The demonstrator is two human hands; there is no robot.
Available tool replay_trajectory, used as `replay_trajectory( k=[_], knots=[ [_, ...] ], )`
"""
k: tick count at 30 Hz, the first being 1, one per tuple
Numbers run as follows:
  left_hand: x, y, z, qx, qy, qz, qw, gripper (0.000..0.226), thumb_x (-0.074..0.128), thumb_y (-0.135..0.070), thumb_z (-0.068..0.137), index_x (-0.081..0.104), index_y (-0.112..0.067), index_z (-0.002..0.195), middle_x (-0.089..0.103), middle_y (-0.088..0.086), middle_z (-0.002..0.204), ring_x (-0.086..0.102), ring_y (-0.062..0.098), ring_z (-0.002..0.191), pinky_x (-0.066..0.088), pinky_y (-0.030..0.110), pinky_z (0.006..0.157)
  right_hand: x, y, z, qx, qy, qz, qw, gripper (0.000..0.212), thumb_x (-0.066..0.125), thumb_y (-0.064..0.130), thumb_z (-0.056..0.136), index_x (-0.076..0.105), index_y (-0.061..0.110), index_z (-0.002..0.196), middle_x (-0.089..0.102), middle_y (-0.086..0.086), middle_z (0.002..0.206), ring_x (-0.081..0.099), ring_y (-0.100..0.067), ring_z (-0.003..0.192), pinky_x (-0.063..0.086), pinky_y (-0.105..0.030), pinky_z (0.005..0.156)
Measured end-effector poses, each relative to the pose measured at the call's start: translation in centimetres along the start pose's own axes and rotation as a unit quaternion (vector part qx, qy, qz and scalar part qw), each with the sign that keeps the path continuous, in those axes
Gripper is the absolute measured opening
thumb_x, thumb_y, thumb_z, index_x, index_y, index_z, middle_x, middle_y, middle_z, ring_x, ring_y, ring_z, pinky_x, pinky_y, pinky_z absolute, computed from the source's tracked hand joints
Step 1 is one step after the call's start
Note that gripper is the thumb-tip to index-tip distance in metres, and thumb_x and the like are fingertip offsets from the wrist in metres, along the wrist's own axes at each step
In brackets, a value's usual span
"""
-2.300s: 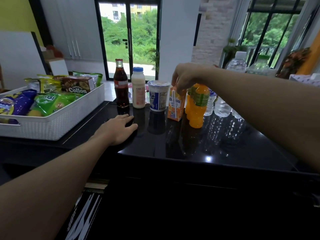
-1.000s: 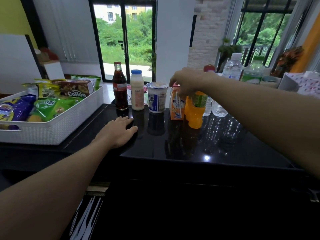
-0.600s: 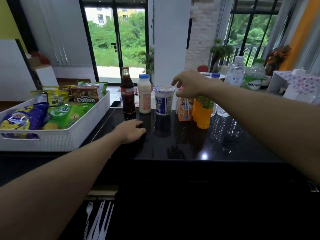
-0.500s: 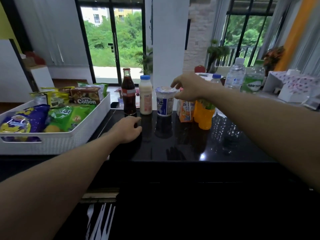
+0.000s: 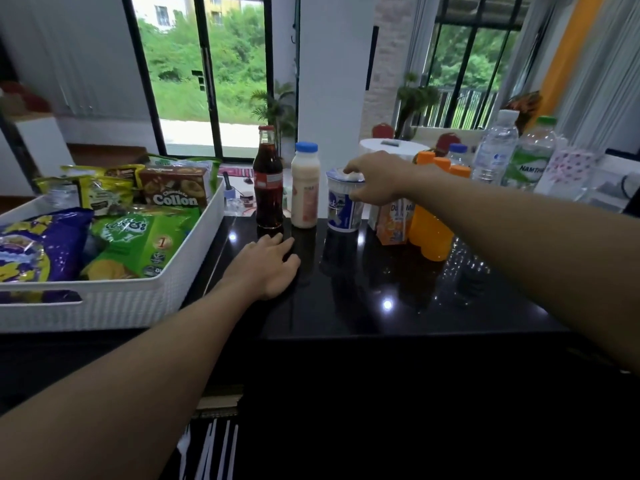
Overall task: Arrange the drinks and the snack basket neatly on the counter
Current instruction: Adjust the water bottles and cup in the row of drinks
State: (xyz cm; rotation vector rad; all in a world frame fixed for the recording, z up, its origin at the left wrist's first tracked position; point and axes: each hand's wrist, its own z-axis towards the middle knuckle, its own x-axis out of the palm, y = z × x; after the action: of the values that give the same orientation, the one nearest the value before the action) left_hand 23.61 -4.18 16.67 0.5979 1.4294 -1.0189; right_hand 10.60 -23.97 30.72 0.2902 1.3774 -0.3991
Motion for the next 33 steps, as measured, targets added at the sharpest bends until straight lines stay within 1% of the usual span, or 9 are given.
replay_trajectory(
  k=[2,5,8,11,14,19,23,28,33],
  knots=[
    [-0.1,-0.1,-0.1,-0.001,-0.001,0.001,1.000,0.062,0.022,-0.049,0.100,0.023,-0.026,0.158,0.015,0.001,0.166,0.012,0.019,0.152,0.011,0.038,0.121,0.3,0.0,0.6,0.008,0.020,-0.027,0.999,0.058,0.066,0.035,0.093,0.048,0.023,0.147,0.057,-0.006,0.140,0.054,-0.027,0.125,0.042,-0.039,0.092],
    [-0.2,-0.2,-0.1,-0.005,0.000,0.005,1.000,0.062,0.022,-0.049,0.100,0.022,-0.026,0.158,0.015,0.001,0.166,0.013,0.020,0.152,0.011,0.037,0.121,0.7,-0.1,1.3,0.009,-0.007,-0.051,0.999,0.046,0.065,0.036,0.094,0.057,0.028,0.139,0.062,-0.003,0.133,0.056,-0.026,0.121,0.038,-0.042,0.090],
    [-0.2,-0.3,-0.3,-0.005,-0.002,0.005,1.000,0.061,0.022,-0.048,0.100,0.022,-0.026,0.158,0.015,0.001,0.166,0.012,0.020,0.152,0.010,0.037,0.121,0.4,-0.4,1.4,0.009,-0.030,-0.005,0.999,0.038,0.068,0.041,0.092,0.066,0.027,0.127,0.069,-0.002,0.120,0.061,-0.022,0.107,0.047,-0.043,0.094],
    [-0.3,-0.4,-0.4,-0.006,-0.003,0.004,1.000,0.061,0.022,-0.048,0.100,0.023,-0.026,0.158,0.016,0.001,0.165,0.013,0.020,0.152,0.010,0.037,0.121,0.0,-0.7,1.4,0.003,-0.010,0.058,0.998,0.038,0.071,0.042,0.090,0.069,0.021,0.122,0.070,-0.002,0.113,0.062,-0.017,0.094,0.051,-0.033,0.077],
    [-0.2,-0.4,-0.4,-0.011,-0.002,0.008,1.000,0.061,0.023,-0.048,0.100,0.023,-0.026,0.158,0.016,0.001,0.165,0.013,0.019,0.152,0.010,0.037,0.121,-0.4,-0.8,2.0,0.014,0.024,0.086,0.996,0.038,0.071,0.042,0.089,0.068,0.023,0.123,0.065,-0.003,0.120,0.060,-0.022,0.106,0.048,-0.032,0.075],
    [-0.2,-0.6,-0.3,-0.014,-0.003,0.006,1.000,0.062,0.023,-0.049,0.100,0.022,-0.027,0.158,0.016,0.000,0.165,0.012,0.018,0.152,0.008,0.037,0.121,-1.1,-1.1,2.9,0.029,0.081,0.090,0.992,0.041,0.070,0.030,0.088,0.061,0.031,0.128,0.048,-0.009,0.147,0.047,-0.034,0.132,0.046,-0.045,0.096],
    [-0.3,-0.6,-0.3,-0.019,-0.003,0.005,1.000,0.062,0.023,-0.050,0.099,0.022,-0.027,0.158,0.015,-0.001,0.166,0.012,0.018,0.152,0.008,0.037,0.121,-0.9,-1.2,3.0,0.018,0.062,0.060,0.996,0.044,0.071,0.051,0.088,0.064,0.031,0.126,0.050,-0.011,0.148,0.047,-0.034,0.134,0.039,-0.052,0.110],
    [-0.2,-0.7,-0.5,-0.024,-0.001,0.000,1.000,0.063,0.023,-0.051,0.099,0.022,-0.028,0.158,0.015,-0.002,0.166,0.011,0.017,0.152,0.007,0.037,0.121,-0.7,-1.0,3.0,0.022,0.051,0.057,0.997,0.060,0.061,0.070,0.086,0.065,0.027,0.128,0.056,-0.010,0.140,0.051,-0.032,0.128,0.041,-0.048,0.102],
    [-0.3,-0.7,-0.4,-0.023,-0.002,0.003,1.000,0.063,0.023,-0.051,0.100,0.022,-0.028,0.158,0.015,-0.002,0.166,0.011,0.017,0.152,0.008,0.038,0.121,-0.7,-0.6,2.8,0.013,0.029,0.066,0.997,0.048,0.064,0.057,0.091,0.069,0.022,0.124,0.066,-0.007,0.126,0.059,-0.025,0.111,0.047,-0.038,0.087]
  ],
)
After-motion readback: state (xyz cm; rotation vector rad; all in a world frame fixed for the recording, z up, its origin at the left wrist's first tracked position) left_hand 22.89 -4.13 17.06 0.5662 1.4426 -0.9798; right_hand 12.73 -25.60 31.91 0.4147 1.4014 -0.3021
